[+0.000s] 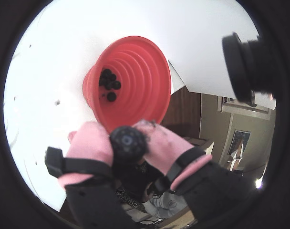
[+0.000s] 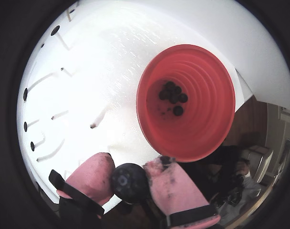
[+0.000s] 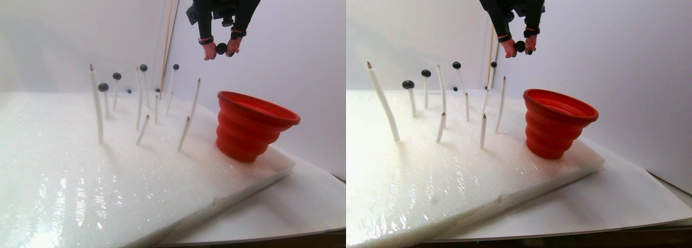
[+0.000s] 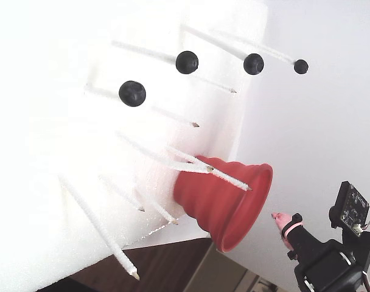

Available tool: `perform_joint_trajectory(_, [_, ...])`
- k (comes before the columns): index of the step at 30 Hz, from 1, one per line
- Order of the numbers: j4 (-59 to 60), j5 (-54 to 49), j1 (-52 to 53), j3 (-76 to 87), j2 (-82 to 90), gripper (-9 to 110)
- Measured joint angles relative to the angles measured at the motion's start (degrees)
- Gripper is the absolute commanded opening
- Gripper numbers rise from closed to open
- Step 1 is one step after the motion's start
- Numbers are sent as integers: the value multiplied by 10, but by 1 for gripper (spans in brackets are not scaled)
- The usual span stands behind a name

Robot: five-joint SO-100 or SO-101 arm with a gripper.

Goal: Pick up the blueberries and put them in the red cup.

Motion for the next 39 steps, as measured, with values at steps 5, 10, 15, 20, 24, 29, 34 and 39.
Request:
perform_joint_trajectory(5, [0, 0, 15, 0, 0, 11])
perform_joint_trajectory(10, [0, 0, 32, 0, -10, 11])
perform_joint_trajectory(15, [-15, 0, 56, 0, -40, 11])
perform_joint_trajectory(20, [-40, 0, 73, 0, -69, 11])
perform_joint_trajectory(24, [-51, 0, 76, -8, -84, 11])
perform_joint_trajectory(29, [-75, 0, 91, -32, -121, 11])
perform_joint_trajectory(34, [-90, 0, 96, -51, -142, 12])
perform_joint_trajectory(39, [-104, 0, 98, -58, -155, 12])
